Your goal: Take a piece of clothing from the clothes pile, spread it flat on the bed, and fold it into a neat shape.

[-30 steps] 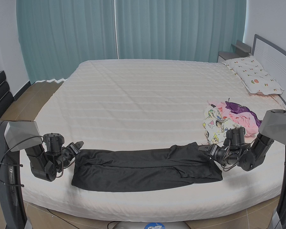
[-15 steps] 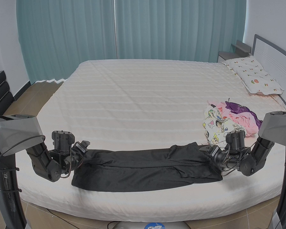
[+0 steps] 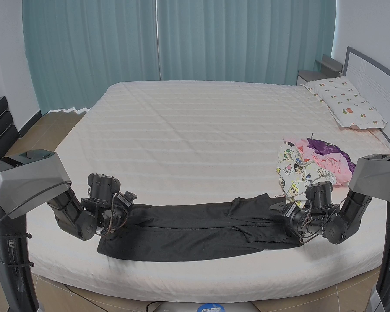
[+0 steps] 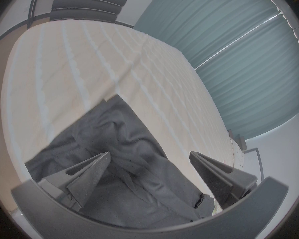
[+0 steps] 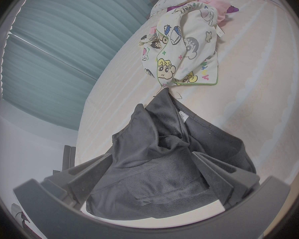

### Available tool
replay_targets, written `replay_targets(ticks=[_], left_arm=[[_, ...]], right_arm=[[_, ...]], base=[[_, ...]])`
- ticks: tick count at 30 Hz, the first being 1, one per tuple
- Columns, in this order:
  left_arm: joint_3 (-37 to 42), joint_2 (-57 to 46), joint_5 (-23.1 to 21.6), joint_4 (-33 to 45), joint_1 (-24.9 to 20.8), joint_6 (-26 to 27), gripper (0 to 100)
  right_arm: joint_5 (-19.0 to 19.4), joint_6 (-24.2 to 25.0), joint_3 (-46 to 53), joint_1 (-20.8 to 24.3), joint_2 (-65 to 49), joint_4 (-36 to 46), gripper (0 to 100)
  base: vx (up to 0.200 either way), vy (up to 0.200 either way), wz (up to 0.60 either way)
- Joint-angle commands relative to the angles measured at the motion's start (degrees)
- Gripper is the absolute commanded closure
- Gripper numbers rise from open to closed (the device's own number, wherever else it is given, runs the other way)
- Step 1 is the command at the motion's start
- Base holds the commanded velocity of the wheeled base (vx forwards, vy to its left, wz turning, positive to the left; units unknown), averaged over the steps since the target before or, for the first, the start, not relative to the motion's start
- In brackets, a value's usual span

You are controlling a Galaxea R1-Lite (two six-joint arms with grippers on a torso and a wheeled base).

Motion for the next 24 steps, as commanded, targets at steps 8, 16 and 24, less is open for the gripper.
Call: replay_targets(ticks=[8, 16, 24], left_arm=[[-0.9, 3.0, 2.9, 0.1, -0.8, 0.5, 0], [-1.2, 4.4, 5.6, -0.1, -0.6, 1.6, 0], [-1.2, 5.1, 6.3, -0.2, 1.2, 2.0, 100]], right_arm=[[0.0, 0.0, 0.0, 0.2, 0.8, -0.2, 0], [0.0, -0.1, 0.3, 0.2, 0.8, -0.2, 0], [0.0, -0.2, 0.6, 0.2, 0.8, -0.3, 0]], base=[[0.000, 0.000, 0.00], [0.000, 0.000, 0.00], [0.000, 0.000, 0.00]])
